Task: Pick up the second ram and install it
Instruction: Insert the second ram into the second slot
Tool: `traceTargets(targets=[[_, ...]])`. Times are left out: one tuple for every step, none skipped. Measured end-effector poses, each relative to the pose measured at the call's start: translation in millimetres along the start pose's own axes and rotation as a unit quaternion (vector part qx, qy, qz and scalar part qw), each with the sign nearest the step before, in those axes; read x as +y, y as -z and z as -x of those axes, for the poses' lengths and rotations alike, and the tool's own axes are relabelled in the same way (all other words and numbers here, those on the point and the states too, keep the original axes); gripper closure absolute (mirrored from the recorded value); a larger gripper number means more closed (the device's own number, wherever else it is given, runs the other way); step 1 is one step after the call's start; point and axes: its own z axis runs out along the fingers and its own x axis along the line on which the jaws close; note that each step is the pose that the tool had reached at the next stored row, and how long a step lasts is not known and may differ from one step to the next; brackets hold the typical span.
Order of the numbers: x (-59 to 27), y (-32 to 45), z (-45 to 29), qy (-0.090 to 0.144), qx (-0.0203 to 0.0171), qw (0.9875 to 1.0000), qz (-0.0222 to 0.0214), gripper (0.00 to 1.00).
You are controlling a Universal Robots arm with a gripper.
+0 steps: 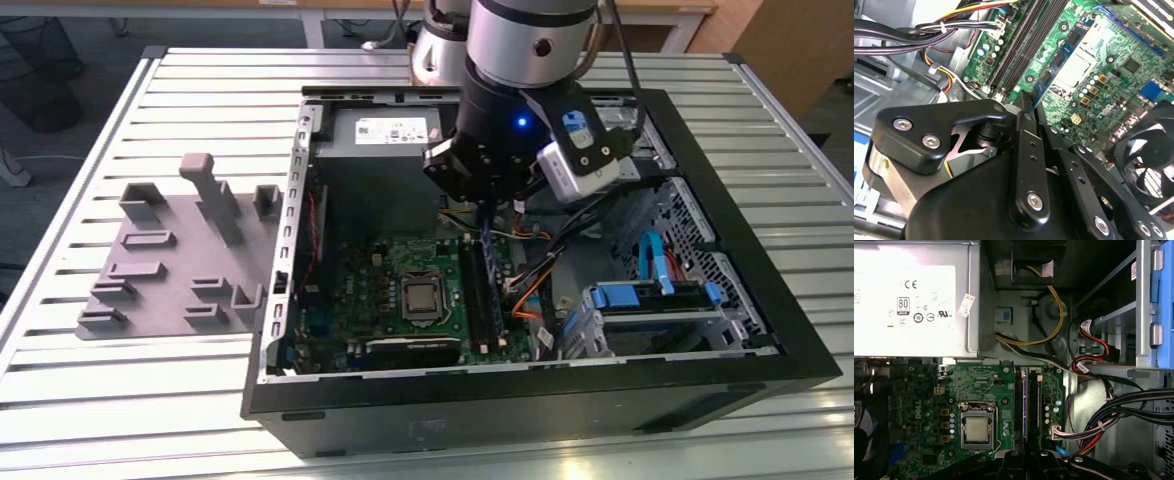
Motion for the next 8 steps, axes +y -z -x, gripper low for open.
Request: traceTargets(targets=[[0.0, -1.8, 0.8, 0.0, 0.0, 1.0, 0.0, 0.86], [0.0, -3.7, 1.6, 0.0, 0.0, 1.0, 0.0, 0.86], [0.0, -5.5, 2.2, 0.0, 0.0, 1.0, 0.0, 0.86], [0.0, -7.3, 2.7, 0.0, 0.0, 1.0, 0.0, 0.86], [0.0, -9.1, 3.0, 0.0, 0.0, 1.0, 0.0, 0.86], [0.0, -10.9, 3.1, 0.0, 0.0001, 1.0, -0.0001, 0.86], [0.0, -12.7, 3.2, -0.001, 0.0001, 1.0, -0.0001, 0.86], [0.0, -14.6, 3.4, -0.002, 0.0, 1.0, 0.0, 0.86]])
